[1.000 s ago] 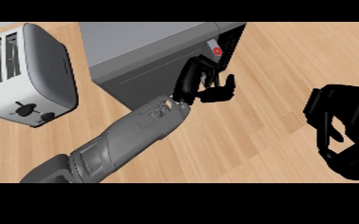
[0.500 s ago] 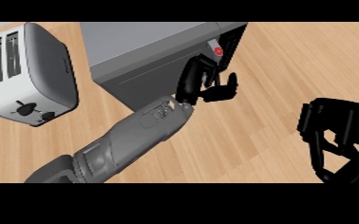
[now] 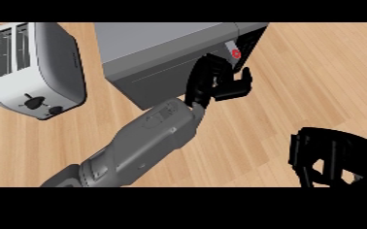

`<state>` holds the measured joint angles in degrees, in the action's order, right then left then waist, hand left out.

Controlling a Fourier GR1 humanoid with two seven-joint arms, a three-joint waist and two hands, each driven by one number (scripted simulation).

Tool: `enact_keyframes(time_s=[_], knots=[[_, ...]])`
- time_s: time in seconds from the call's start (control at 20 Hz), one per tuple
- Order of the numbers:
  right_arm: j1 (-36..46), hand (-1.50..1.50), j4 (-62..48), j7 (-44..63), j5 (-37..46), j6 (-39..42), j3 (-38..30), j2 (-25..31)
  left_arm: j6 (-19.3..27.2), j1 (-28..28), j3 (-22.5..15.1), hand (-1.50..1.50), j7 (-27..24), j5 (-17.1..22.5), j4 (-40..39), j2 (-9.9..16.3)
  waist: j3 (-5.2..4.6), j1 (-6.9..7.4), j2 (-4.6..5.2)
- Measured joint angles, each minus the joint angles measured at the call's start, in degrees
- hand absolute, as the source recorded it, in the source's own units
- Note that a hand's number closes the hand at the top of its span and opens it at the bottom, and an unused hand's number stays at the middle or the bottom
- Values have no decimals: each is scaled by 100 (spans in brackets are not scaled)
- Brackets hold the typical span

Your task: Pick up the milk, place it into the microwave and close the microwave

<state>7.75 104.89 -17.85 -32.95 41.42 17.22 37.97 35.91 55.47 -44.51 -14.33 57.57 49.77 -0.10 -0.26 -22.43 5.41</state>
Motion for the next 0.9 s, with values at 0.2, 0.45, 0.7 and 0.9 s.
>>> enact_keyframes(time_s=[0.2,0.45,0.7,0.9], knots=[[-231,150,222,5,13,-108,119,-97,-495,-19,6,150,-37,339,4,-2,3,104,-23],[-545,150,525,28,89,-324,275,-242,-1079,-44,-51,150,-147,594,-74,-1,7,235,-60],[-840,150,864,90,234,-576,457,-384,-1627,-104,-113,150,-271,795,-167,1,4,371,-102],[-1027,150,1159,144,394,-777,590,-484,-2001,-132,-169,150,-364,904,-264,2,2,450,-131]])
